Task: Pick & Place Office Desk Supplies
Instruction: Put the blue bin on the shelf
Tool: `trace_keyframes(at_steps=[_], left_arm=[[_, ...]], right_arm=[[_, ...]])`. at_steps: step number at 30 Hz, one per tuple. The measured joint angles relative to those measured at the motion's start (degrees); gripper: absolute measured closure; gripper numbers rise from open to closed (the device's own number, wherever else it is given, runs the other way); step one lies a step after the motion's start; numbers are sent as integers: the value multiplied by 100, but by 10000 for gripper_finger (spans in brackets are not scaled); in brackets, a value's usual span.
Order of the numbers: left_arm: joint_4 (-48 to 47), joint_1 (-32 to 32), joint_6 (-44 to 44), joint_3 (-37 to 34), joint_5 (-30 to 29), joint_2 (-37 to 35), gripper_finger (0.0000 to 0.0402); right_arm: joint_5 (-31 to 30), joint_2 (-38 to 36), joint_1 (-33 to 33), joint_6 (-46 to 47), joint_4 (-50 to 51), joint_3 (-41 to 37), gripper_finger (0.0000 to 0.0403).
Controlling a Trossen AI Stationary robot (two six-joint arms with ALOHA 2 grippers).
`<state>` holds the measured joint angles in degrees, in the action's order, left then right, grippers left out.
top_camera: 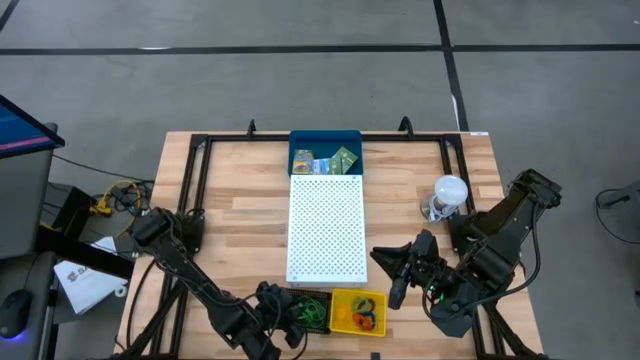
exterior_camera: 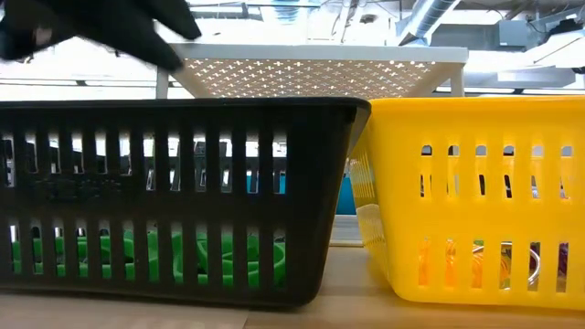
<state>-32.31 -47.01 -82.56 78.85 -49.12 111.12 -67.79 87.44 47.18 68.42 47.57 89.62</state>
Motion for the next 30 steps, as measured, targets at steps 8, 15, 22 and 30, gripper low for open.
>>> trace_keyframes(at_steps=[8,15,22,30], left_arm=[[-271,-61,1323,2,517,-885,298],[-1006,-146,1030,2,1710,-1497,298],[-1162,-580,120,-92,1813,-1551,298],[-973,-665,-1374,-671,1384,-1527,298]], right_arm=[[0,-1,0,0,22,0,346],[-60,-2,7,3,20,0,346],[-120,-2,13,2,22,0,346],[-129,-2,39,2,65,0,346]])
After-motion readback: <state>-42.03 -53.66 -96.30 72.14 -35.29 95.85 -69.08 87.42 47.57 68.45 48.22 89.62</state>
